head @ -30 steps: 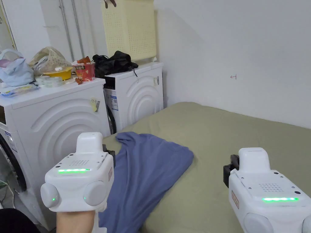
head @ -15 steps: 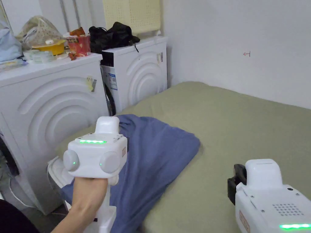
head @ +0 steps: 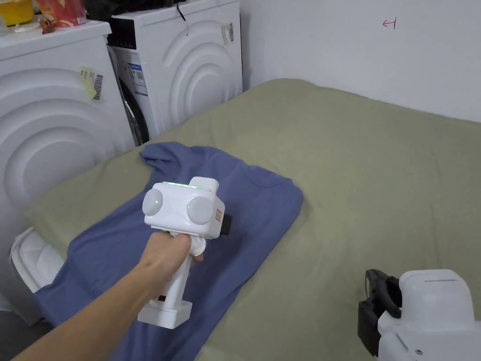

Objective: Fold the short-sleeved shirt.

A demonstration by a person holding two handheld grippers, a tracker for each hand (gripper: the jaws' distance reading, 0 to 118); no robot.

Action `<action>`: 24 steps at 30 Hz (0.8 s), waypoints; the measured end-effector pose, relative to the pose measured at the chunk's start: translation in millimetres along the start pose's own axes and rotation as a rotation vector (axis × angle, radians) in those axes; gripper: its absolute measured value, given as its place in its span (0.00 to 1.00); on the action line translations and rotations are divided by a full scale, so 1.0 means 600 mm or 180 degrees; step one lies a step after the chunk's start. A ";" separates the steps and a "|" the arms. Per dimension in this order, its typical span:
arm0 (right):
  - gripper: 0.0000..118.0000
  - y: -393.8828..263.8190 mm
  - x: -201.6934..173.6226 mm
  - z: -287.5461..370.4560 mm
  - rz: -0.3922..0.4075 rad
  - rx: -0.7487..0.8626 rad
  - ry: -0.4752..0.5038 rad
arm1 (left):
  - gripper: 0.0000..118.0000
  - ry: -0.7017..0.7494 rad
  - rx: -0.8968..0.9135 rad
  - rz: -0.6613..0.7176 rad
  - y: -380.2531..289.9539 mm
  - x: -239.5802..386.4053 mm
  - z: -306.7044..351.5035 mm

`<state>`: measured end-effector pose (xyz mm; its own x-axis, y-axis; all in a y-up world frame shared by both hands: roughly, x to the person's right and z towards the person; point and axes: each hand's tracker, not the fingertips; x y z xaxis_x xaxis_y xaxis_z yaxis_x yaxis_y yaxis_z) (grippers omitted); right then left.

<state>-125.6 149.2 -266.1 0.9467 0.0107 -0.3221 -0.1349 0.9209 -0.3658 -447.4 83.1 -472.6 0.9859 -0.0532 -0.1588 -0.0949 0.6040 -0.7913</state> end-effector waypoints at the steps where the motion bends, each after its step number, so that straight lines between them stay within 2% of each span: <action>1: 0.01 -0.001 0.003 -0.002 0.0003 -0.0013 -0.0009 | 0.84 -0.0181 -0.0152 -0.0073 0.005 0.007 -0.012; 2: 0.01 -0.002 0.006 -0.004 -0.0001 -0.0025 -0.0020 | 1.00 -0.0283 -0.0314 -0.0118 0.007 0.014 -0.025; 3: 0.01 -0.003 0.009 -0.006 -0.0004 -0.0033 -0.0024 | 1.00 -0.0265 -0.0414 -0.0184 0.008 0.024 -0.036; 4: 0.01 -0.005 0.010 -0.008 0.0000 -0.0044 -0.0039 | 1.00 -0.0213 -0.0274 -0.0236 -0.010 0.044 0.000; 6: 0.01 -0.008 0.015 -0.010 0.0006 -0.0059 -0.0068 | 1.00 0.0202 -0.0301 -0.0359 -0.018 0.064 -0.012; 9: 0.01 -0.013 0.022 -0.008 -0.0008 -0.0105 -0.0103 | 0.97 0.0207 -0.0406 -0.0350 -0.016 0.059 -0.045; 10: 0.01 -0.015 0.026 -0.006 -0.0003 -0.0124 -0.0106 | 0.87 0.0159 -0.0436 -0.0162 -0.012 0.056 -0.038; 11: 0.01 -0.017 0.030 -0.003 0.0006 -0.0137 -0.0114 | 0.68 0.0048 -0.0497 -0.0101 -0.009 0.055 -0.032; 12: 0.01 -0.019 0.034 -0.001 0.0010 -0.0142 -0.0143 | 0.68 -0.0121 -0.0456 -0.0105 0.000 0.036 -0.043; 13: 0.01 -0.019 0.038 0.004 0.0004 -0.0148 -0.0163 | 0.61 -0.0199 -0.0392 -0.0118 0.003 0.038 -0.033; 15: 0.01 -0.017 0.051 0.014 -0.0069 -0.0158 -0.0193 | 0.01 0.0255 -0.0143 -0.0451 -0.003 0.059 -0.004; 16: 0.01 -0.016 0.056 0.020 -0.0106 -0.0161 -0.0211 | 0.01 0.0126 -0.0236 -0.0417 -0.011 0.059 0.005; 18: 0.01 -0.012 0.071 0.040 -0.0132 -0.0150 -0.0255 | 0.01 0.0259 -0.0106 -0.0555 -0.019 0.061 0.024; 19: 0.01 -0.010 0.079 0.052 -0.0135 -0.0136 -0.0287 | 0.01 0.0246 -0.0023 -0.0461 -0.015 0.064 0.037; 21: 0.01 -0.006 0.100 0.079 -0.0155 -0.0095 -0.0398 | 0.01 -0.0122 0.0020 -0.0295 -0.002 0.068 0.073; 24: 0.01 0.000 0.141 0.122 -0.0304 -0.0068 -0.0563 | 0.01 -0.0168 0.0185 -0.0567 0.004 0.117 0.155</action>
<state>-24.0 178.8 -229.4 0.9919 -0.0062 -0.1272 -0.0464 0.9125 -0.4065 -365.8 154.7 -430.8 0.9924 -0.1224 0.0131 0.0883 0.6339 -0.7684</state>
